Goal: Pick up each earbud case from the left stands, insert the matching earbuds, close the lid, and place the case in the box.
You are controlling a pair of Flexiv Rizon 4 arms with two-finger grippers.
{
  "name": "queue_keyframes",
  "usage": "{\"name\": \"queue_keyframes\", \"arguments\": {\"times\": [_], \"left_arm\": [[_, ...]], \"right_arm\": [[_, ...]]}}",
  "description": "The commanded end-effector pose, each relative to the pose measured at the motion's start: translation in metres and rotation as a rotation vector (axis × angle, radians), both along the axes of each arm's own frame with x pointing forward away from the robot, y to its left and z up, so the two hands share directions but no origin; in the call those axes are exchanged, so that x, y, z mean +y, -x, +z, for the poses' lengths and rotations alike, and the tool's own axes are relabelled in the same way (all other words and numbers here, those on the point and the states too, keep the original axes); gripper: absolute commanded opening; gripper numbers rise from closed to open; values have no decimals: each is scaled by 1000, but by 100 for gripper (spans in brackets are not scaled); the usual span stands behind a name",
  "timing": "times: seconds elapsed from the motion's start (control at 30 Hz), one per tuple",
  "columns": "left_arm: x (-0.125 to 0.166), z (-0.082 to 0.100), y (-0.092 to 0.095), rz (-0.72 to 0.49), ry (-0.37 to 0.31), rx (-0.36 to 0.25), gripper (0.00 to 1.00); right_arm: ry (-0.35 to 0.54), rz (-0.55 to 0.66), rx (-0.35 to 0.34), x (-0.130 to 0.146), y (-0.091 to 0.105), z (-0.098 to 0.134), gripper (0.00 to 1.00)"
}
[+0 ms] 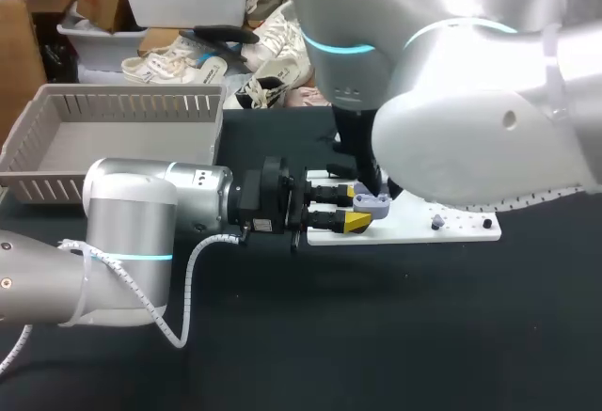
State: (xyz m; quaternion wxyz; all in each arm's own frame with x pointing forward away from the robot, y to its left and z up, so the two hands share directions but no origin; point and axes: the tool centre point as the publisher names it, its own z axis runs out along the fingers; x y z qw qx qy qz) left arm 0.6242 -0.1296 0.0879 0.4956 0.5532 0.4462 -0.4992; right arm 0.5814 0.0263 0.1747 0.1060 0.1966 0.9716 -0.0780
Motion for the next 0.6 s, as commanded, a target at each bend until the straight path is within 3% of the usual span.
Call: {"name": "queue_keyframes", "arguments": {"times": [0.03,0.6], "left_arm": [[0,0,0,2,1,-1,0],[0,0,0,2,1,-1,0]], "right_arm": [[13,-2,12,7,-7,-3,0],[25,10,12,6,-15,-10,0]]}}
